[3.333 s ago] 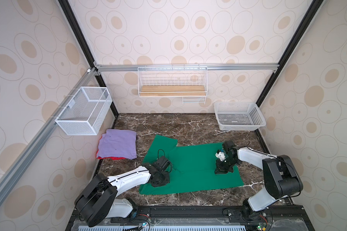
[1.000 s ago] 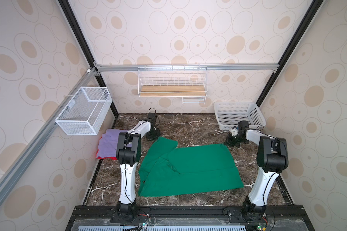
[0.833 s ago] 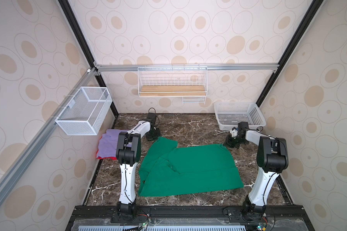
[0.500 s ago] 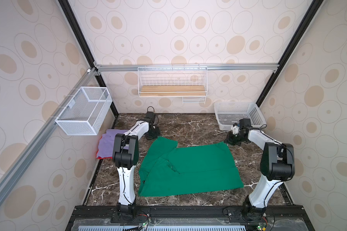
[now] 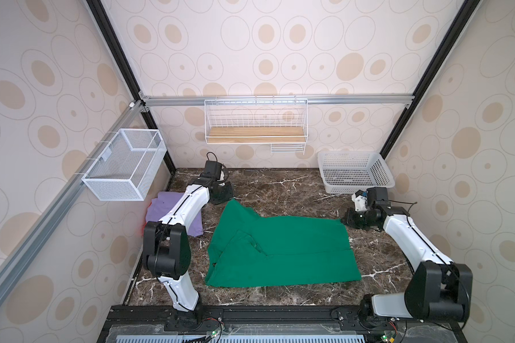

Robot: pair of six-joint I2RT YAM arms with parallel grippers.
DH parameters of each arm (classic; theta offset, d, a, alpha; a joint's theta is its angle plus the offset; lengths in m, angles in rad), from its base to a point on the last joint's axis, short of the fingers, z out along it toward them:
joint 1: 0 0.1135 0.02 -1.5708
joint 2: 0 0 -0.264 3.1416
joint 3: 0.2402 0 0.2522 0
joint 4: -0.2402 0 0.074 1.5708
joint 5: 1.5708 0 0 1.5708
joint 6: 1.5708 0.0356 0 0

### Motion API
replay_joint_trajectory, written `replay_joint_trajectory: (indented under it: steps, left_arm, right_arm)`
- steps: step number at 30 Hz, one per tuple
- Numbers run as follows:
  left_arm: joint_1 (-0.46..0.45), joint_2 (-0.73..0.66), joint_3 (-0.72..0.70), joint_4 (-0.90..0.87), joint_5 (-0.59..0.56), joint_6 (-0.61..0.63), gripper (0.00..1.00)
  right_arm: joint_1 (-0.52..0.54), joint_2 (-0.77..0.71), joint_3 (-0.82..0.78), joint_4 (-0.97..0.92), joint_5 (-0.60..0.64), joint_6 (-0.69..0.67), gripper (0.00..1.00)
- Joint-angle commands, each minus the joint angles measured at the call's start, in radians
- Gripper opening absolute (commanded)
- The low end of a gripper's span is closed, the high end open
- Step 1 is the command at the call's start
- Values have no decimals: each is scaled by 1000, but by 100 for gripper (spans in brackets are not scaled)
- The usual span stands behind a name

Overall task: Fold and stack t-shirts
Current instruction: Fold the T-shirt.

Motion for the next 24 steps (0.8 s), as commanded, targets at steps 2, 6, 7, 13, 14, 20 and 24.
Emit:
replay_joint_trajectory:
  steps: [2, 6, 7, 13, 14, 20, 24]
  left_arm:
    - [-4, -157, -83, -3, 23, -2, 0]
    - [-4, -310, -174, -3, 34, -7, 0]
    - [-4, -346, -194, -8, 40, -5, 0]
    - [-5, -505, -307, -68, 122, -5, 0]
    - [-5, -527, -328, -82, 135, -3, 0]
    - [-6, -679, -477, -128, 158, -17, 0]
    - [-8, -750, -543, -171, 184, -31, 0]
  right_arm:
    - [3, -137, -64, -107, 53, -29, 0]
    - [3, -260, -95, -177, 89, -35, 0]
    - [3, -286, -99, -194, 97, -40, 0]
    - [3, -377, -120, -274, 62, 16, 0]
    - [4, -395, -130, -278, 54, 32, 0]
    - [3, -509, -190, -336, 73, 98, 0]
    - [3, -570, -202, -397, 109, 138, 0]
